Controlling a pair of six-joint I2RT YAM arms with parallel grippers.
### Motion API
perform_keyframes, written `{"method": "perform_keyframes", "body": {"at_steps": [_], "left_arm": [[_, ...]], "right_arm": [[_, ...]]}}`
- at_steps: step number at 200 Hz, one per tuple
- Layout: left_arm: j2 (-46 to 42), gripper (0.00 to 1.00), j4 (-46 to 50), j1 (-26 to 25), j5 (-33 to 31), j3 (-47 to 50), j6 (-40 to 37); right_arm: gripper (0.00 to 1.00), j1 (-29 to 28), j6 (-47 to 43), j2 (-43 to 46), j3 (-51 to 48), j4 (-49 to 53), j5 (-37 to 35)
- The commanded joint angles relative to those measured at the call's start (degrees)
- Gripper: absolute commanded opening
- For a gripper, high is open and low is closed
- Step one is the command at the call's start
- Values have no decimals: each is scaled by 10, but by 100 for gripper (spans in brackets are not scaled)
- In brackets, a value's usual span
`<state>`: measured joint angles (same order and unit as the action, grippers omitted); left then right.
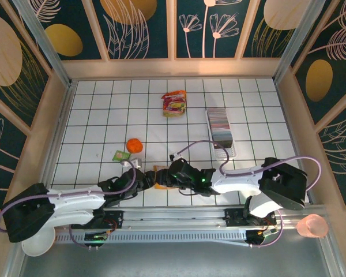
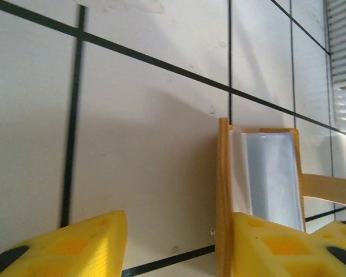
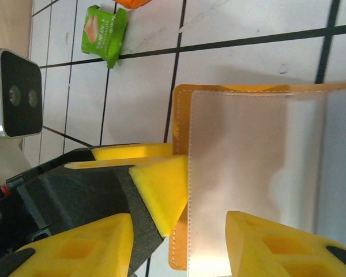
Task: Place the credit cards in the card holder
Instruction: Flip over the card slot in the card holder, then pick up the credit card from the storage box.
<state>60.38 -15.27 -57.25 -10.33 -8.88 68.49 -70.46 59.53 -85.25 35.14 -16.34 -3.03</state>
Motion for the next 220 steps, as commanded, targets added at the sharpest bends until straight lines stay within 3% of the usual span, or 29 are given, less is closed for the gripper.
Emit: {"method": "perform_keyframes", "body": {"at_steps": [1,26,63,85,109,126,144,181,188,204,220], "left_arm": [[-57,46,112,2,-77,20,30],[-162,37,180,1,-123,37,61],[-295,29,212,2,-122,39,41],[-300,25,212,1,-105,0,9],[-240,25,184,2,-61,-57,-38],[-173,24,166,2,-28,-103,-67],[-115,20,150,3,-12,-143,-90],[-37,13,121,32,23,-197,-131],[-30,13,97,47,48,-192,-131],[-13,13,49,74,103,-183,-129],[5,13,31,78,125,-189,-140]], "right_arm": [[46,-4,4,-29,-2,-2,18],[39,-3,4,-35,1,-3,18],[38,-2,-17,-12,2,-15,13],[35,4,-53,32,8,16,-9],[34,25,-141,124,35,131,-75],[35,59,-263,204,58,205,-132],[42,120,-431,277,81,237,-133],[49,160,-960,368,88,254,-129],[61,163,-1054,372,91,285,-132],[67,204,-1146,352,124,382,-100],[69,287,-1204,309,170,493,-44]]}}
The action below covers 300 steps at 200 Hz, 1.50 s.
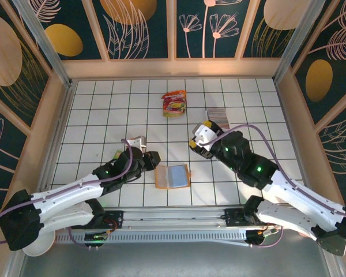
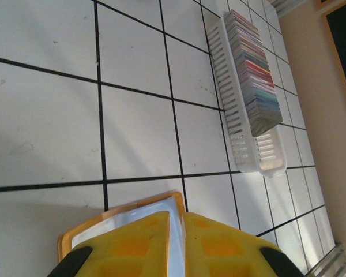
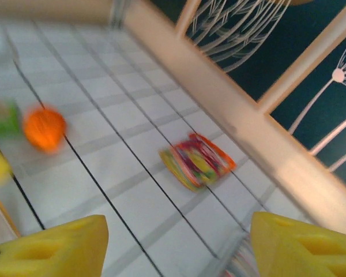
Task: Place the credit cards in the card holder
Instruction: Pick up the credit card from the storage box.
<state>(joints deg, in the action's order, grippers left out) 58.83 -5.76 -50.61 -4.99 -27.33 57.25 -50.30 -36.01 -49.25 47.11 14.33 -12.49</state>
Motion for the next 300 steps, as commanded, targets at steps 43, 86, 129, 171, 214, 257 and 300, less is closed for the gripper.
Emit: {"method": "perform_keyframes", "body": {"at_steps": [43,86,129,171,214,257,300], "left_arm": [[64,10,-66,14,121,9,-43],[49,8,-33,14,116,53,-56],[27,7,-29,14,125,86,-63],[22,7,-52,14,145,104,-53],[35,6,-61,14,148,110,-52],[50,5,-69,14,154,109,-49],[52,4,-75,14,151,117,-45]], "right_arm": [[76,263,-422,-100,-3,126,74],[83,308,-499,-164,-38,58,102],[84,313,-536,-252,-21,29,105],[86,318,-558,-289,-30,-20,108],[93,318,-565,-301,-45,-49,113],[95,318,-576,-320,-54,-64,113],[95,314,-582,-336,-50,-70,107]]}}
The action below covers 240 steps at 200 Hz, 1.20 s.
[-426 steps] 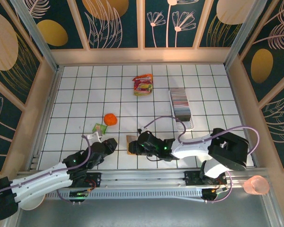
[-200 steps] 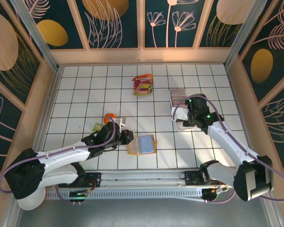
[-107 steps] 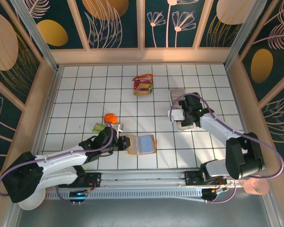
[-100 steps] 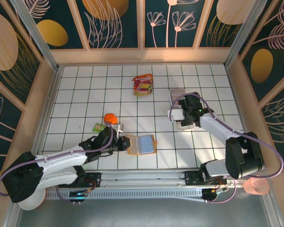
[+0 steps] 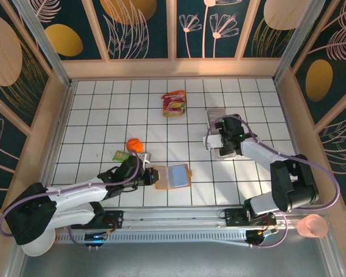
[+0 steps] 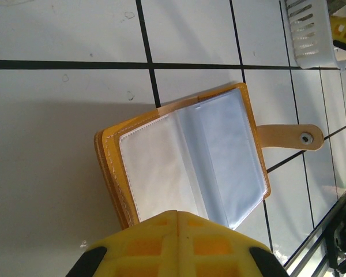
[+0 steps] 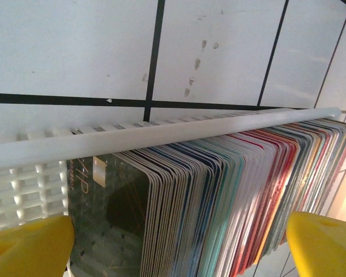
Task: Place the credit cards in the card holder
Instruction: Pick up the credit card from the storage box.
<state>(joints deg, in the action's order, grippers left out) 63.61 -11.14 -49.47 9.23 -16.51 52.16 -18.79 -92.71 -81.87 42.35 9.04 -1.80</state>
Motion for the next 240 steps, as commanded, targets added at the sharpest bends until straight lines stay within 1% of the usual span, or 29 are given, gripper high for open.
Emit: {"method": "perform_keyframes", "body": {"at_steps": [1,32,46,95,155,165,178,226,240], "left_arm": [[4,4,-21,3,9,9,6],[3,3,-21,3,8,13,7],[2,3,-23,3,6,15,8],[3,1,-31,3,8,21,14],[1,0,-34,3,9,24,18],[1,0,-35,3,10,24,18],[1,0,-36,3,10,25,19],[1,0,-39,3,11,27,21],[1,0,-40,3,11,27,22]], "right_arm": [[95,-1,-16,-11,-3,-17,0],[95,-1,1,-18,7,-31,2],[93,-2,5,-17,17,-27,0],[77,-2,4,-7,33,10,-4],[68,-1,2,8,37,32,-5],[64,0,2,10,37,35,-6],[62,1,1,13,37,39,-6],[46,2,-2,21,37,52,-7],[43,2,-3,21,36,54,-7]]}}
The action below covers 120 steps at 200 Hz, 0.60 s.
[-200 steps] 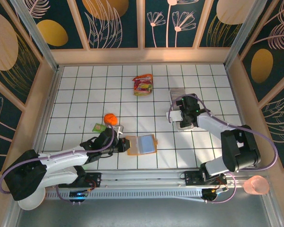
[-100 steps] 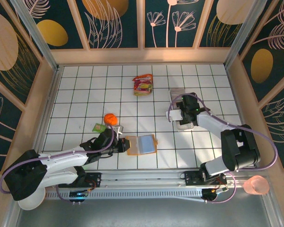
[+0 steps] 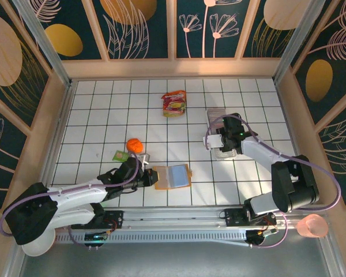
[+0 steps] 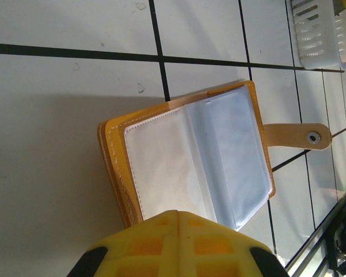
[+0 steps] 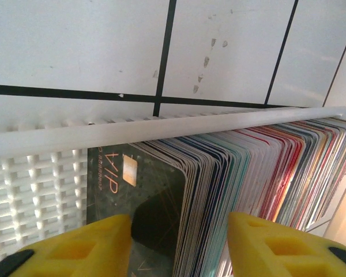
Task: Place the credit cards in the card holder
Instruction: Pick up the credit card from the storage box.
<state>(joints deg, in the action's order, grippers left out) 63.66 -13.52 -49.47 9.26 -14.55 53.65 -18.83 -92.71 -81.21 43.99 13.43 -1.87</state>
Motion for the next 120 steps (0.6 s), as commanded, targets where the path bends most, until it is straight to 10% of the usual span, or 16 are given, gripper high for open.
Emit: {"method": "perform_keyframes", "body": {"at_steps": [1,120], "left_arm": [[1,0,-16,3,12,7,6],[4,0,-24,3,15,13,10]], "right_arm": [[43,3,-3,15,20,10,-7],[22,3,-4,9,32,16,-12]]}}
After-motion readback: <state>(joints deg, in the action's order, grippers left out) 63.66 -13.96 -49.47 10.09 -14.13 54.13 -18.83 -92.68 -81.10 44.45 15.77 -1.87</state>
